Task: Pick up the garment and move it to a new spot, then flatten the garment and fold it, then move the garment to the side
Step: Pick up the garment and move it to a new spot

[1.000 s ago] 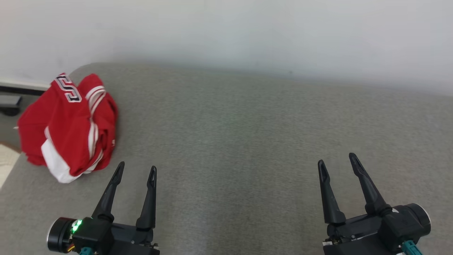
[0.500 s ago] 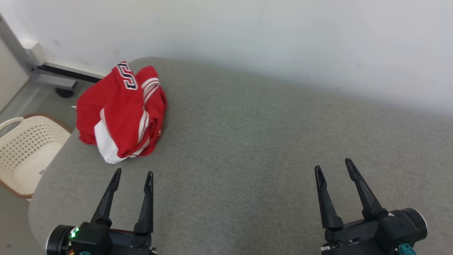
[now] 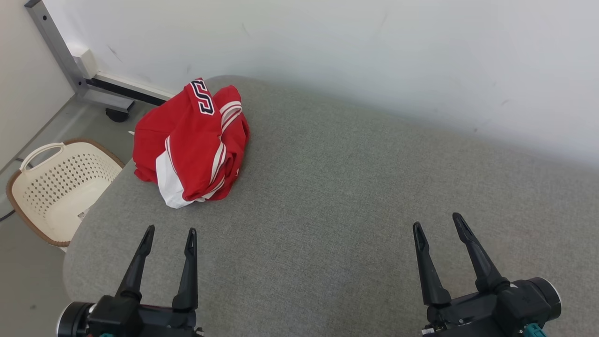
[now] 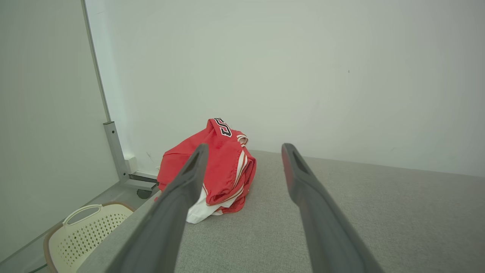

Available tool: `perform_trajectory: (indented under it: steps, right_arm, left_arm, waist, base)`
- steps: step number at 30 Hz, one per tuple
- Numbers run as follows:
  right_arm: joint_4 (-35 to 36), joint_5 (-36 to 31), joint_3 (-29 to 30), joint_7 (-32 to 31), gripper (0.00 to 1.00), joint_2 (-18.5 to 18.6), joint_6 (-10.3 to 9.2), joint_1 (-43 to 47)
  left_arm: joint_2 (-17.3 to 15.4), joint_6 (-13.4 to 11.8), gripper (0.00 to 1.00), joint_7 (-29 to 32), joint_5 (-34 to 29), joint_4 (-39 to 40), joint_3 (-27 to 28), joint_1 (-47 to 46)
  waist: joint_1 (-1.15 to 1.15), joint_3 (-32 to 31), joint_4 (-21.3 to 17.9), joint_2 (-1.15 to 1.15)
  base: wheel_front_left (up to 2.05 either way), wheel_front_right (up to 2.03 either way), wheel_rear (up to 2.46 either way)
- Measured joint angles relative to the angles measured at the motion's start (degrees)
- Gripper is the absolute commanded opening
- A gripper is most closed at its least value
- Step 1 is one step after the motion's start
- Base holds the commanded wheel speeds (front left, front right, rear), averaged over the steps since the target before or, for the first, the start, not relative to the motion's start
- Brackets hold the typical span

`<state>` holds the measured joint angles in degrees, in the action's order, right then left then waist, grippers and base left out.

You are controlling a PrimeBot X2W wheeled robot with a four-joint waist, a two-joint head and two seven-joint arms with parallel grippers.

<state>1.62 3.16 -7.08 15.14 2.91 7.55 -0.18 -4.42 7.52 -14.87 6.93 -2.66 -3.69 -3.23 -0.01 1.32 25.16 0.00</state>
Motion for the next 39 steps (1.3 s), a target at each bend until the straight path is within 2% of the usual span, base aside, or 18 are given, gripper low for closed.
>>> perform_trajectory:
  steps: [5,10,17,22,25,33,39]
  right_arm:
    - [0.10,-0.81,-0.22,0.00,1.00,-0.01,0.00,-0.23]
    - [-0.19,-2.60,-0.33,0.00,1.00,-0.02,0.00,-1.88]
    - [-0.76,-4.48,-0.75,0.00,1.00,-0.02,0.00,-4.26]
    - [-0.81,-5.79,-1.96,0.00,1.00,-0.05,0.00,-6.68]
    - [-0.73,-6.38,-1.62,0.00,1.00,-0.03,0.00,-7.48]
    - [-0.25,-7.75,-1.67,0.00,1.00,0.00,0.00,-9.16]
    - [-0.15,-7.80,-2.29,0.00,1.00,-0.03,0.00,-10.56]
  left_arm:
    - [0.15,0.00,1.00,0.00,1.69,-0.40,0.80,-1.09]
    - [-1.21,0.00,1.00,-0.01,3.56,-3.11,0.56,-7.71]
    - [-4.77,0.00,1.00,-0.02,10.99,-18.63,-0.91,-21.61]
    - [-9.29,0.01,1.00,0.58,14.75,-29.98,-2.89,-32.33]
    - [-10.90,0.01,1.00,2.15,17.34,-35.53,-3.70,-38.07]
    - [-11.66,0.01,1.00,9.03,23.69,-47.21,-8.21,-47.72]
    - [-12.67,0.02,1.00,10.42,23.71,-55.21,-10.77,-50.89]
  waist:
    - [0.00,1.13,-0.20,0.00]
    - [0.01,3.40,-0.42,0.00]
    - [0.02,7.30,-1.23,0.00]
    - [0.02,10.46,-2.55,0.00]
    - [0.02,12.41,-3.61,0.00]
    - [0.03,17.12,-6.62,0.01]
    - [0.02,19.63,-8.68,0.01]
  base:
    - [0.00,0.00,0.00]
    - [0.00,0.00,0.00]
    - [0.00,0.00,0.00]
    - [0.00,0.00,0.00]
    - [0.00,0.00,0.00]
    - [0.00,0.00,0.00]
    - [0.00,0.00,0.00]
